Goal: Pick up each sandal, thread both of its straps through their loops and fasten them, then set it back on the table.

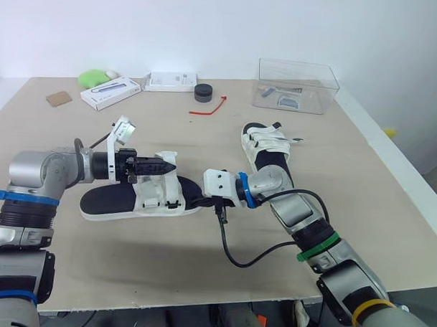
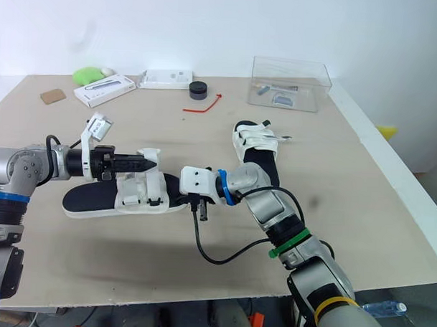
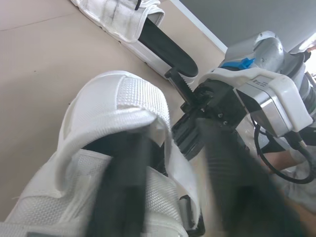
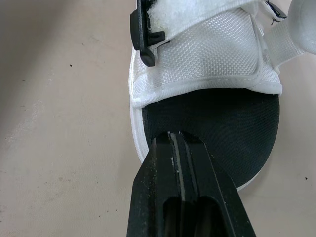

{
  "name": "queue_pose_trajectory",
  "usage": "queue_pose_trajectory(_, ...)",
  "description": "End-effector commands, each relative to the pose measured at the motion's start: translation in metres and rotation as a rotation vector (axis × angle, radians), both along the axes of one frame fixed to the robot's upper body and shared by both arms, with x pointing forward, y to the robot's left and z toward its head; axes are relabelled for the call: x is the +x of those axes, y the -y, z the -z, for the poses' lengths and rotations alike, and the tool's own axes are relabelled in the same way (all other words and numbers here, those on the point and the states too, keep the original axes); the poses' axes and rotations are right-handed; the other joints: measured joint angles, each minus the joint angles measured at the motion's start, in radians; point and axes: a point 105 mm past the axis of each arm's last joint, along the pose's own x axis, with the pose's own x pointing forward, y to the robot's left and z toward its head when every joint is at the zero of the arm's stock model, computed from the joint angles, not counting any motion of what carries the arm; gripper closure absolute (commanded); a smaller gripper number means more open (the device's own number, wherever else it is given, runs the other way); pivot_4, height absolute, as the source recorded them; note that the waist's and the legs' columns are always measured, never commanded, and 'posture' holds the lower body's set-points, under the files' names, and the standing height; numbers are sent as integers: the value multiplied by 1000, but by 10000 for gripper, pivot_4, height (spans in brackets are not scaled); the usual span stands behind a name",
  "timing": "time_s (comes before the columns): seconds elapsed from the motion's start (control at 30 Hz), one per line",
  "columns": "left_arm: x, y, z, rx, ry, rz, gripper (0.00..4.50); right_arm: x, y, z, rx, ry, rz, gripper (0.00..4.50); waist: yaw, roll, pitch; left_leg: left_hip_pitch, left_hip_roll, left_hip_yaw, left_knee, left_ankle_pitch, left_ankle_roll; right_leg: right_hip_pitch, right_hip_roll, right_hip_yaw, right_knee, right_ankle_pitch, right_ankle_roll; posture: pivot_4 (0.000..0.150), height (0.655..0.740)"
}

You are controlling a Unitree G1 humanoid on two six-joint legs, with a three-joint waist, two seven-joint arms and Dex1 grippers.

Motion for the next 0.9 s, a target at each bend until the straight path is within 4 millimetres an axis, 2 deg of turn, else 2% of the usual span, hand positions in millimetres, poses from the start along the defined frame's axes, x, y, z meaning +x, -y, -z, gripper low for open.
queue_pose_trajectory(0.03, -12, 0, -13, 10, 32, 59, 19589, 1, 6, 11, -48, -26, 18, 45000, 0, 0, 0, 0, 0, 0, 0, 0, 0, 0, 0, 0, 0, 0, 0, 1500, 7261)
queue_pose_trajectory(0.27, -15, 1, 3, 45, -16, 61, 19589, 2, 5, 11, -46, -23, 18, 45000, 0, 0, 0, 0, 0, 0, 0, 0, 0, 0, 0, 0, 0, 0, 0, 1500, 7261)
queue_pose_trajectory(0.37, -13, 1, 4, 51, -24, 53, 26471, 2, 6, 11, -47, -24, 18, 45000, 0, 0, 0, 0, 0, 0, 0, 0, 0, 0, 0, 0, 0, 0, 0, 1500, 7261)
queue_pose_trajectory(0.5, -12, 1, 10, 84, -31, 50, 41940, 2, 6, 11, -47, -25, 20, 45000, 0, 0, 0, 0, 0, 0, 0, 0, 0, 0, 0, 0, 0, 0, 0, 1500, 7261)
queue_pose_trajectory(0.53, -12, 1, 10, 83, -30, 52, 44443, 2, 6, 11, -47, -24, 20, 45000, 0, 0, 0, 0, 0, 0, 0, 0, 0, 0, 0, 0, 0, 0, 0, 1500, 7261)
queue_pose_trajectory(0.9, -12, 2, 15, 124, 0, 72, 44443, 1, 6, 11, -46, -22, 20, 45000, 0, 0, 0, 0, 0, 0, 0, 0, 0, 0, 0, 0, 0, 0, 0, 1500, 7261)
